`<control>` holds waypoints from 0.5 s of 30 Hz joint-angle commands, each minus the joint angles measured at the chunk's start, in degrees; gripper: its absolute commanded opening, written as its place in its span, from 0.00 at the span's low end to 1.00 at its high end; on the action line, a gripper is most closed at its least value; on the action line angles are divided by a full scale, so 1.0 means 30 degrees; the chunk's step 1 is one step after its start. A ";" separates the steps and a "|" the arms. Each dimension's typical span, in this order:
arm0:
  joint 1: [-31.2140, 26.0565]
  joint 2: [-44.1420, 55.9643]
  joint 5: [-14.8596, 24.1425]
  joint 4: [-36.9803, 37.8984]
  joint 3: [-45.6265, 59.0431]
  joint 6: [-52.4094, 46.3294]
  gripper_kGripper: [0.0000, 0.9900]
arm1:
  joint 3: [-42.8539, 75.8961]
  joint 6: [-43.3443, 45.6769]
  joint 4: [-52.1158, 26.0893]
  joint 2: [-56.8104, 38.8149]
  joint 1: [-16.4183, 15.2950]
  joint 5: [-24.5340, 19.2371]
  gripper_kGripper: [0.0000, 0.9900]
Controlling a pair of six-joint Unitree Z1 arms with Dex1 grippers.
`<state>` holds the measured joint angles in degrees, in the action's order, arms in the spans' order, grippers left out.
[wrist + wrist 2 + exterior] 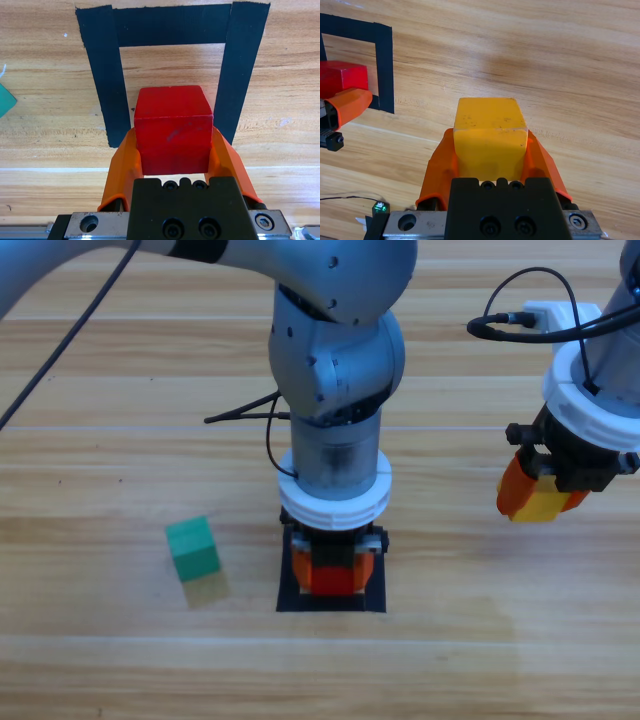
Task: Stack the blocks in the rectangular block: red at the bottom, yellow in the middle, green on top
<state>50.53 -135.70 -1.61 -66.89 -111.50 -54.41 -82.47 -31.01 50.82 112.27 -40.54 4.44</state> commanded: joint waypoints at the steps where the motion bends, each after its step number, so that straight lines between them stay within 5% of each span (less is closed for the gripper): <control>1: 0.0325 -0.0411 0.0274 0.0791 0.1132 -0.0116 0.00 | 0.0331 0.0113 0.0198 0.0663 0.0211 -0.0191 0.26; 15: 0.0413 -0.0499 0.0303 0.1055 0.1512 0.0002 0.00 | 0.0331 0.0142 0.0168 0.0663 0.0211 -0.0220 0.26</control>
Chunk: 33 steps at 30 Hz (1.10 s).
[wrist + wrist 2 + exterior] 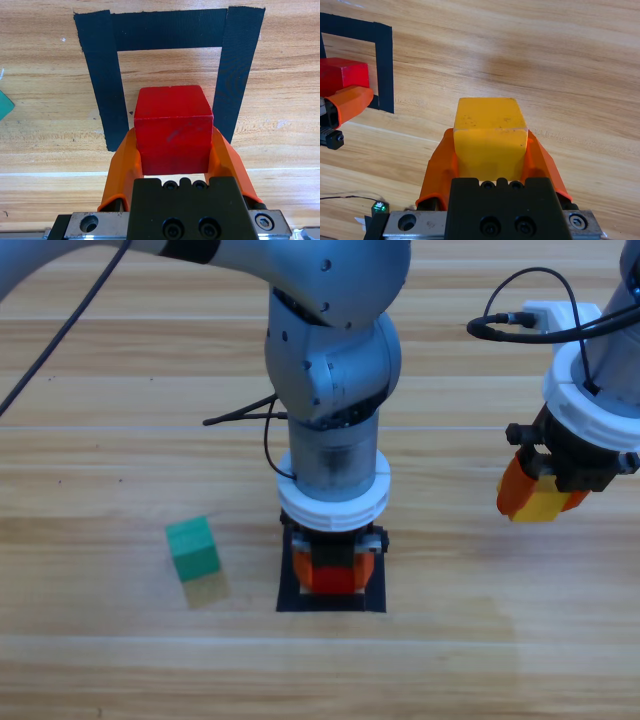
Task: Stack the blocks in the rectangular block: red at the bottom, yellow in the middle, green on top
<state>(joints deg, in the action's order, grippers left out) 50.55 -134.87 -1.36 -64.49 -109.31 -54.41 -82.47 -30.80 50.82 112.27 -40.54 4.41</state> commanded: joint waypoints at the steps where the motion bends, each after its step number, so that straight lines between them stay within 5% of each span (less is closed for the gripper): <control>1: 0.0405 -0.0776 0.0217 0.0256 0.0781 0.0031 0.00 | 0.0331 0.0073 0.0168 0.0662 0.0211 -0.0240 0.26; 16: 0.0668 -0.0659 0.0012 0.0461 0.0928 0.0265 0.03 | 0.0360 0.0102 0.0139 0.0691 0.0211 -0.0270 0.26; 17: 0.0697 -0.0659 0.0100 0.0461 0.0899 0.0265 0.13 | 0.0360 0.0102 0.0139 0.0691 0.0211 -0.0270 0.26; 19: 0.0697 -0.0717 0.0188 0.0461 0.0928 0.0294 0.83 | 0.0360 0.0102 0.0110 0.0691 0.0211 -0.0299 0.26; 20: 0.0697 -0.0717 0.0188 0.0431 0.0899 0.0294 0.92 | 0.0360 0.0102 0.0110 0.0691 0.0211 -0.0299 0.26; 23: 0.0727 -0.0688 0.0188 0.0402 0.0899 0.0324 1.00 | 0.0360 0.0102 0.0110 0.0691 0.0211 -0.0357 0.26; 33: 0.0785 -0.0541 0.0335 0.0080 0.0488 0.0324 1.00 | 0.0360 0.0014 0.0110 0.0633 0.0211 -0.0445 0.26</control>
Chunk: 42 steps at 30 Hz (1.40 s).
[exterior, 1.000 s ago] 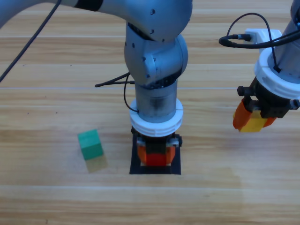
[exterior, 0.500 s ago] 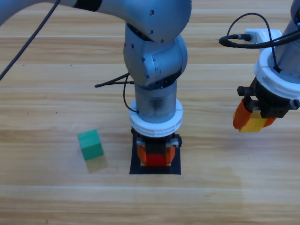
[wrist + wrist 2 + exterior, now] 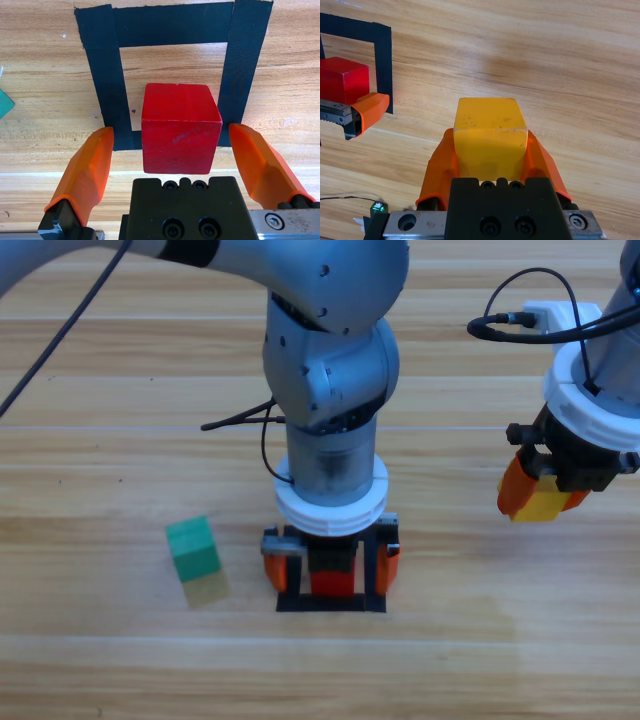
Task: Stack the blocks in the rectangular block: red at the bottom, yellow in the middle, green on top
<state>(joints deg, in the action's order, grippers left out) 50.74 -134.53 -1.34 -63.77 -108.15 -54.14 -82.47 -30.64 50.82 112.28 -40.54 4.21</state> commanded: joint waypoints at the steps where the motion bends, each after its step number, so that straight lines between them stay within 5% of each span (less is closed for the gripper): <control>1: 0.0694 -0.0598 0.0476 -0.0510 -0.0220 0.0204 1.00 | 0.0360 -0.0128 0.0110 0.0572 0.0211 -0.0406 0.26; 11: -0.0038 0.1424 0.2175 -0.4875 -0.6343 0.1259 0.99 | 0.0331 -0.1065 0.0198 -0.0219 -0.0756 -0.1753 0.26; 20: -0.2499 0.6609 0.4109 -0.5666 -0.4263 0.2929 0.96 | -0.3185 -0.3731 0.3655 0.1275 -0.3304 -0.1783 0.26; 25: -0.4990 0.7517 0.3288 -0.5725 -0.3530 0.6034 1.00 | -0.5822 -0.5255 0.4709 0.2886 -0.4916 -0.1578 0.26; 31: -0.4990 0.7430 0.8210 -0.5579 -0.0835 0.8026 1.00 | -1.0333 -0.6368 0.6760 0.6636 -0.6146 -0.1548 0.27; 37: -0.5781 0.8221 0.7917 -0.5139 -0.0923 1.1249 0.94 | -1.4698 -0.7393 0.9045 0.9507 -0.6849 -0.1636 0.27; 42: -0.7011 0.9451 0.5954 -0.3616 0.0249 1.3183 0.94 | -1.6251 -0.7774 0.9602 1.0474 -0.7113 -0.1636 0.27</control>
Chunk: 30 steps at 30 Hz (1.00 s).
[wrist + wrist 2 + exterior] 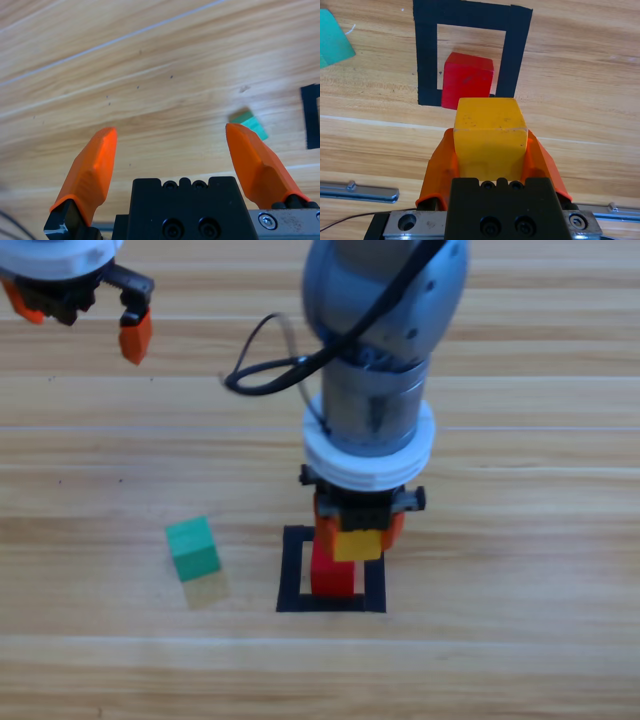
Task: Stack the blocks in the rectangular block: red at the bottom, yellow in the middle, green on top
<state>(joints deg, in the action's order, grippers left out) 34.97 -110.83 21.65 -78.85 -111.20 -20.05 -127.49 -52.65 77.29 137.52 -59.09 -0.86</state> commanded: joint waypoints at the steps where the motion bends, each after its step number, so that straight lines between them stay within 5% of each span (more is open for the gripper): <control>1: -0.2166 0.2022 -0.2264 0.2025 0.1998 0.2436 0.94 | -0.1391 -0.0526 0.0780 0.2205 -0.0930 0.0054 0.27; 6: -0.5681 0.4835 -0.7772 0.5452 0.5924 0.7211 0.94 | -0.1684 -0.0732 0.0809 0.2615 -0.0930 -0.0034 0.27; 8: -0.6414 0.5069 -0.8856 0.5892 0.6715 0.8354 0.94 | -0.1830 -0.0819 0.0809 0.2703 -0.0930 -0.0152 0.27; 30: -0.6824 0.6651 -0.9823 0.7943 1.0348 1.0932 0.95 | -0.2475 -0.3075 0.0809 0.3172 -0.0930 -0.0650 0.27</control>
<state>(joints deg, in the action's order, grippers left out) 15.89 -91.79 -6.90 -55.86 -81.28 11.97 -134.39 -60.73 79.15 141.99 -60.39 -1.50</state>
